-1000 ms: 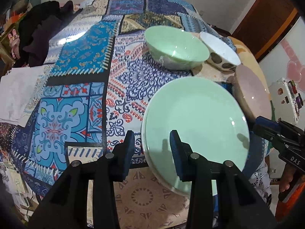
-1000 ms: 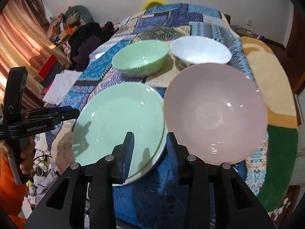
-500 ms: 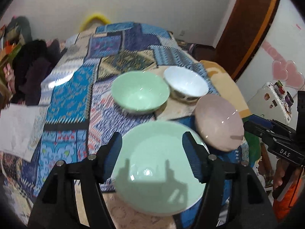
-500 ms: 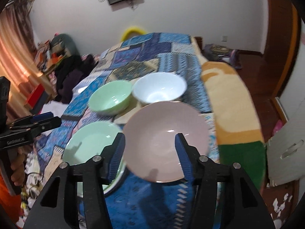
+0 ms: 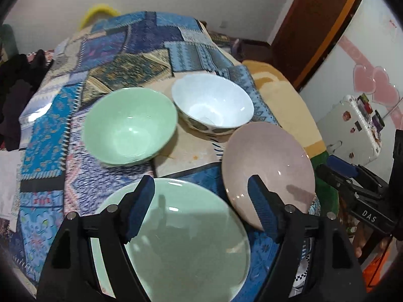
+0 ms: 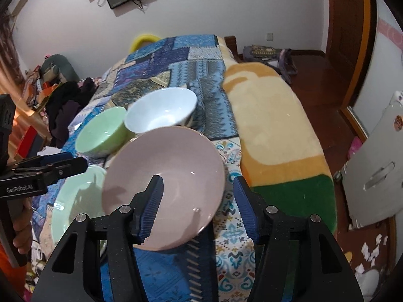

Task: Organize plates and bowls
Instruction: 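Grasp the pale pink bowl rim with both tools and lift it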

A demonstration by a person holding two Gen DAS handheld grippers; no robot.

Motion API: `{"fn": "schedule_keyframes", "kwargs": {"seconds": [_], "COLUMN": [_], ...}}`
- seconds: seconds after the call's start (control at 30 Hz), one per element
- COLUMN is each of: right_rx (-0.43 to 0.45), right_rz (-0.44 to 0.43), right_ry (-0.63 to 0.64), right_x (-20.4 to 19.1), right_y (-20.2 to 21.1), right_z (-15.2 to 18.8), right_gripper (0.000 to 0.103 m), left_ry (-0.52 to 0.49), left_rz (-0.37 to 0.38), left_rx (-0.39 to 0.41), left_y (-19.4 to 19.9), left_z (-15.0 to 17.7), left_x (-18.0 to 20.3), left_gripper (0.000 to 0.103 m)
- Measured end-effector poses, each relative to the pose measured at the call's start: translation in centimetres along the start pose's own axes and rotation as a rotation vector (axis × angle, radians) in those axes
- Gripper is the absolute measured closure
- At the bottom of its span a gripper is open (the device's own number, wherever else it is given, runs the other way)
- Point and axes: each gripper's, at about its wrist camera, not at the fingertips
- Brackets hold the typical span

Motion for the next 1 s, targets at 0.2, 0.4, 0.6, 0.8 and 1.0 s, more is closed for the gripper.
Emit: {"fn": "schedule_keyframes", "kwargs": {"seconds": [0.2,0.4,0.6,0.8,1.0], "right_rx": [-0.036,-0.058,-0.071,-0.095,-0.109], "right_rz": [0.003,-0.003,-0.034,-0.074,-0.084], "right_ry": [-0.046,-0.086,-0.102,-0.154,-0.171], "right_x": [1.4,2.0,1.9,2.3,2.1], "right_y": [-1.8,-3.0,-3.6,-4.1,-3.9], "right_z": [0.9,1.8,2.3,2.8,2.9], "right_gripper": [0.049,0.049,0.064,0.086,0.088], "left_ry": [-0.015,-0.024,-0.027,-0.057,-0.091], "left_rz": [0.015,0.03,0.055,0.079,0.08], "left_rx": [-0.068,-0.106,-0.145,-0.14,-0.141], "left_y": [-4.2,-6.9,-8.7,-9.0,-8.7], "left_z": [0.2,0.6,0.9,1.2,1.3], "left_x": [1.0,1.7,1.8,2.4,3.1], "left_gripper": [0.027,0.03,0.058,0.078,0.086]}}
Point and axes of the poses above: each gripper's, at about its wrist camera, not at the fingertips, and y roughly against the way its jaws point, x to its right, z to its underside, and after that the axes turned 12 degrees about x, right-handed
